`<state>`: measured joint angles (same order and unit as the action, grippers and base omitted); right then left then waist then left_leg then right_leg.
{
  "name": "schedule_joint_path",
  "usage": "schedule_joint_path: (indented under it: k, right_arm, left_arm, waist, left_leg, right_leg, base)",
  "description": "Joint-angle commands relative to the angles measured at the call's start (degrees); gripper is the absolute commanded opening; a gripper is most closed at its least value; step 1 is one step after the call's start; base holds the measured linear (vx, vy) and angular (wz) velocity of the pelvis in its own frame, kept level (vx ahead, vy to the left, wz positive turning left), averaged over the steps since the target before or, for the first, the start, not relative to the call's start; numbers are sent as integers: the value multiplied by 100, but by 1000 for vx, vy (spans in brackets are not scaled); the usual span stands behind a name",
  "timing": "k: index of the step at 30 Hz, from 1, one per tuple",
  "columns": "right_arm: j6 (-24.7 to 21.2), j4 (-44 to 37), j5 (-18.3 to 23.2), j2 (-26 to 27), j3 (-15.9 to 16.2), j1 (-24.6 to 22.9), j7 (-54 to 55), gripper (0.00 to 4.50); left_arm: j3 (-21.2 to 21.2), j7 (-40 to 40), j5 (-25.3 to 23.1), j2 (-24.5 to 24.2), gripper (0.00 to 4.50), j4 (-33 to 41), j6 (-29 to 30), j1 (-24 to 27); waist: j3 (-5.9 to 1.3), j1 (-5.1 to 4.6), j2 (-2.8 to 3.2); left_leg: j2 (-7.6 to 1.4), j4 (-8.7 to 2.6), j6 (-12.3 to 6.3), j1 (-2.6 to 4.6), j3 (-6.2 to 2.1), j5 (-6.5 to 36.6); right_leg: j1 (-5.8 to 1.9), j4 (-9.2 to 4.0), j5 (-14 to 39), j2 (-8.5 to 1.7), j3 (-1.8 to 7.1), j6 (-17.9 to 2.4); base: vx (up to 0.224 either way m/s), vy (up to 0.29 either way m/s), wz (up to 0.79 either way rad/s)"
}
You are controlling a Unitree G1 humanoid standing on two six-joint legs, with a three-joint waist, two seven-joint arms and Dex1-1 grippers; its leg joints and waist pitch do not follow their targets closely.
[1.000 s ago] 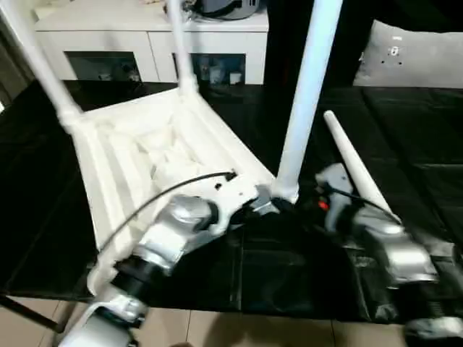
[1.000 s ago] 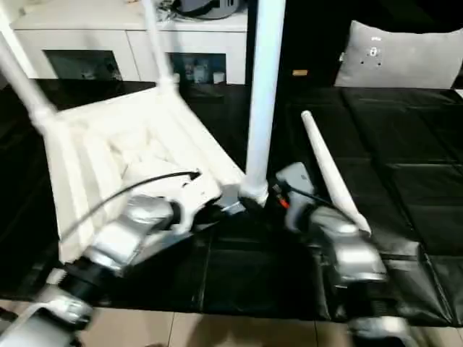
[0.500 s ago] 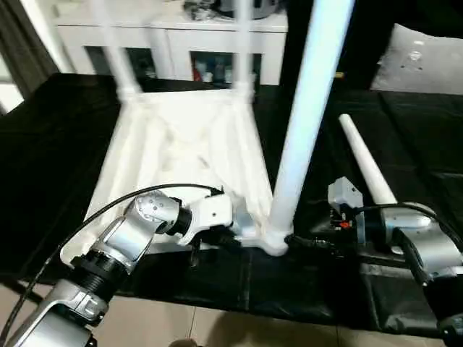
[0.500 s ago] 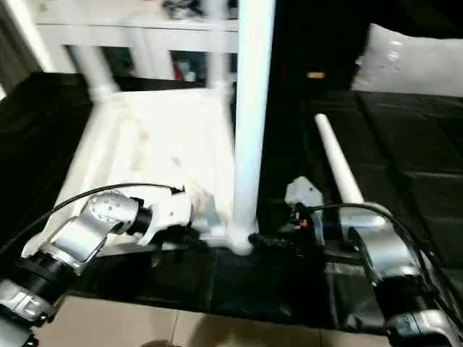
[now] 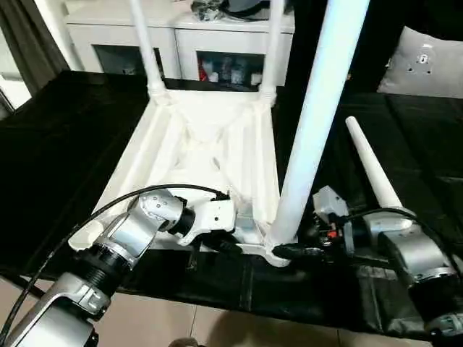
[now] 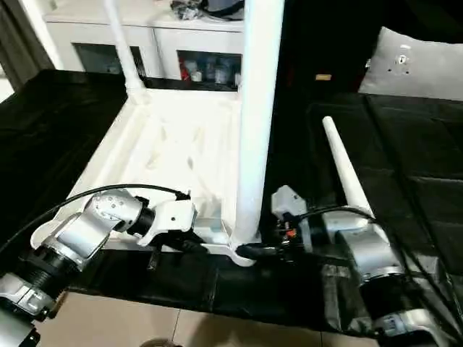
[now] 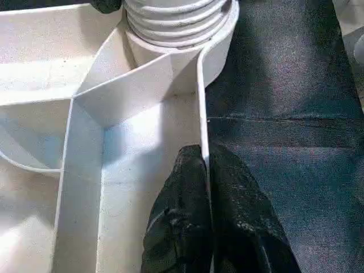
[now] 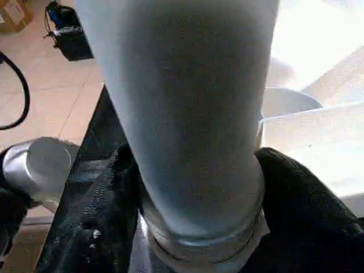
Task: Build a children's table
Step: Rotate leg to tighten
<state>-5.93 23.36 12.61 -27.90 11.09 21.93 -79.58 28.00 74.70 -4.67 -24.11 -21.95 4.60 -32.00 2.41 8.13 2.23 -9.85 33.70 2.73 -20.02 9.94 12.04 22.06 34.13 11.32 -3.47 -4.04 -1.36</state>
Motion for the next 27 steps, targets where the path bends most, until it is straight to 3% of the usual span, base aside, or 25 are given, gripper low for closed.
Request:
schedule_joint_path:
  k: [1,4,8,9,11,13,16,19,22,25,26,27]
  right_arm:
    - [30,-27,5,32,45,95,12,275]
    - [-33,-63,39,42,50,48,41,273]
    - [-450,-364,286,269,-165,-180,448,268]
    - [-672,-476,295,495,-250,-266,924,268]
    - [-716,-501,269,577,-271,-289,1108,267]
    - [-765,-415,133,889,-366,-273,1790,267]
    - [-783,-174,1,1423,-579,-180,2865,267]
    - [-828,-16,-138,1829,-716,-113,3654,267]
    - [-936,190,-209,2246,-958,-2,4568,267]
    - [-681,259,-388,2304,-935,9,4824,267]
    - [-607,251,-431,2287,-903,-5,4808,323]
    - [-576,200,-409,2229,-906,-47,4694,323]
  left_arm:
    - [457,290,-170,56,0,-130,-25,106]
    - [381,240,-102,95,0,-101,77,163]
    - [70,-178,140,276,0,185,720,415]
    - [-134,-612,209,461,0,319,1111,526]
    - [-205,-755,236,527,0,359,1226,559]
    - [-398,-1169,287,749,0,463,1577,615]
    - [-705,-1916,282,1205,0,602,2116,650]
    - [-906,-2611,176,1628,0,583,2428,584]
    - [-986,-3305,-13,2031,0,448,2478,469]
    - [-933,-3635,-129,2260,0,405,2448,410]
    - [-903,-3647,-146,2280,0,419,2444,408]
    - [-851,-3600,-167,2265,0,436,2432,409]
  waist:
    - [-321,-40,-45]
    - [-318,-38,-46]
    - [-310,-46,-33]
    - [-299,-63,-27]
    - [-273,-86,-18]
    - [-242,-187,-37]
    - [-248,-351,-46]
    - [-238,-473,-49]
    - [-265,-506,-39]
    - [-293,-499,-45]
    - [-295,-490,-40]
    - [-302,-480,-44]
  left_leg:
    - [-398,-374,-415,16,-112,685]
    - [-399,-377,-404,11,-115,682]
    - [-405,-385,-404,0,-120,692]
    - [-412,-403,-371,6,-122,750]
    - [-401,-422,-315,13,-121,914]
    - [-360,-461,-153,-2,-147,1166]
    - [-331,-464,-111,-22,-175,1252]
    - [-321,-456,-140,-22,-159,1175]
    - [-300,-427,-221,-31,-152,1047]
    - [-308,-405,-330,-42,-134,810]
    - [-305,-398,-361,-48,-129,763]
    - [-304,-388,-424,-65,-128,656]
  right_leg:
    - [-262,-356,865,-552,309,-1349]
    - [-264,-358,910,-557,308,-1338]
    - [-267,-367,924,-556,309,-1332]
    - [-259,-380,1025,-554,310,-1322]
    - [-247,-422,1368,-558,310,-1265]
    - [-259,-501,2133,-574,298,-1031]
    - [-261,-543,2447,-572,286,-855]
    - [-222,-550,2311,-547,293,-918]
    - [-231,-553,2172,-541,296,-906]
    - [-238,-516,1645,-530,303,-1005]
    - [-244,-509,1563,-533,304,-1026]
    - [-260,-486,1374,-532,305,-1064]
  base:
    - [0,0,0]
    - [0,0,0]
    - [0,0,0]
    - [0,0,0]
    - [0,0,0]
    - [0,0,0]
    - [0,0,0]
    - [0,0,0]
    - [0,0,0]
    - [0,0,0]
    - [0,0,0]
    - [0,0,0]
